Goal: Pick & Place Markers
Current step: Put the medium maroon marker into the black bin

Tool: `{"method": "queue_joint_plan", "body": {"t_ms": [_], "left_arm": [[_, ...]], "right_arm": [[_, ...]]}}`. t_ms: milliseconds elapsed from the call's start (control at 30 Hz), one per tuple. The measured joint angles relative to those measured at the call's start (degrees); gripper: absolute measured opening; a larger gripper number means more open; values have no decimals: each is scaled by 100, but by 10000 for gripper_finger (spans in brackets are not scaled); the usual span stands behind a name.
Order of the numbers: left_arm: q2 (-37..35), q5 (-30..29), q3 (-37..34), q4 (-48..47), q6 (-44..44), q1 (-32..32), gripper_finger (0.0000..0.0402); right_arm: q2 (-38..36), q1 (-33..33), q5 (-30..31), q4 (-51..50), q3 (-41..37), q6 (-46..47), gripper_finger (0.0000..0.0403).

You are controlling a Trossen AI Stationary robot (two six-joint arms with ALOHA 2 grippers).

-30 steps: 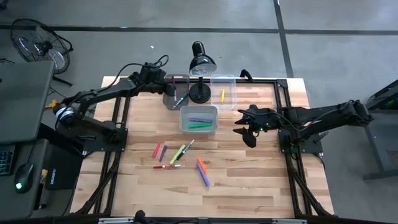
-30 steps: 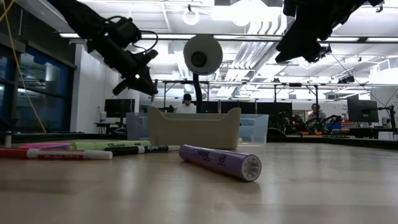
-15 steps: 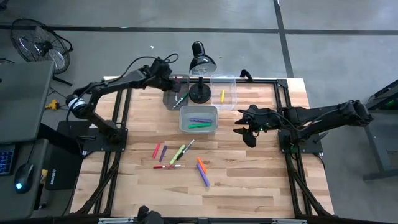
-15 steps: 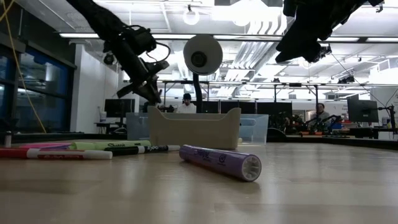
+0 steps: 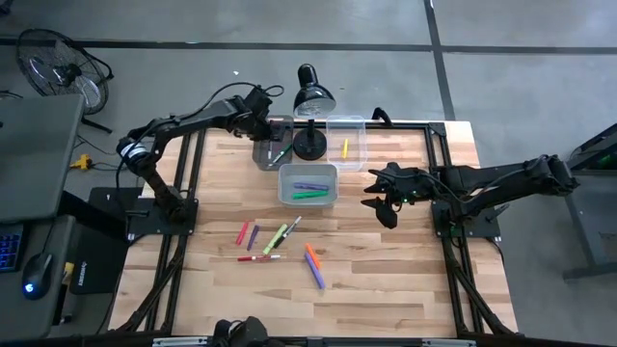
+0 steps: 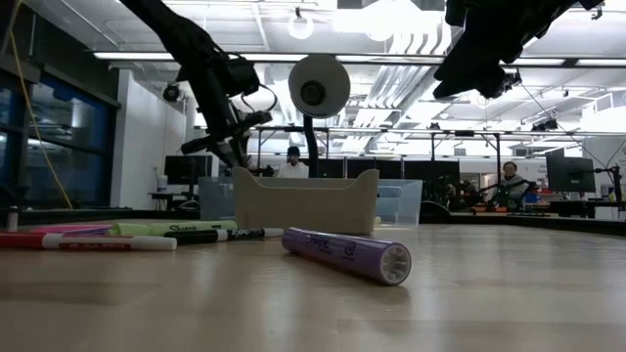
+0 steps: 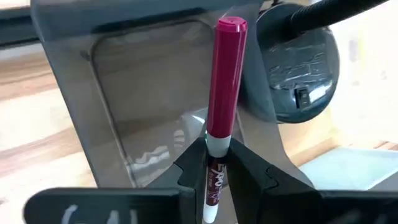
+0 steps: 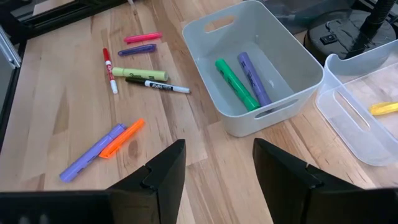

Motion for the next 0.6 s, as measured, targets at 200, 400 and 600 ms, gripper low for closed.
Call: {"method": "queue_joint_plan", "body": {"t_ms": [200, 400, 600], "left_arm": [[165, -16, 1, 7, -136, 0, 53], [248, -48, 1, -37, -421, 0, 53], [248, -215, 1, -123, -424, 0, 53]], "right_arm": [[0, 0, -1, 0, 0, -79, 176], [0, 0, 0, 2, 0, -92, 176], [0, 0, -1, 0, 0, -92, 176]]}}
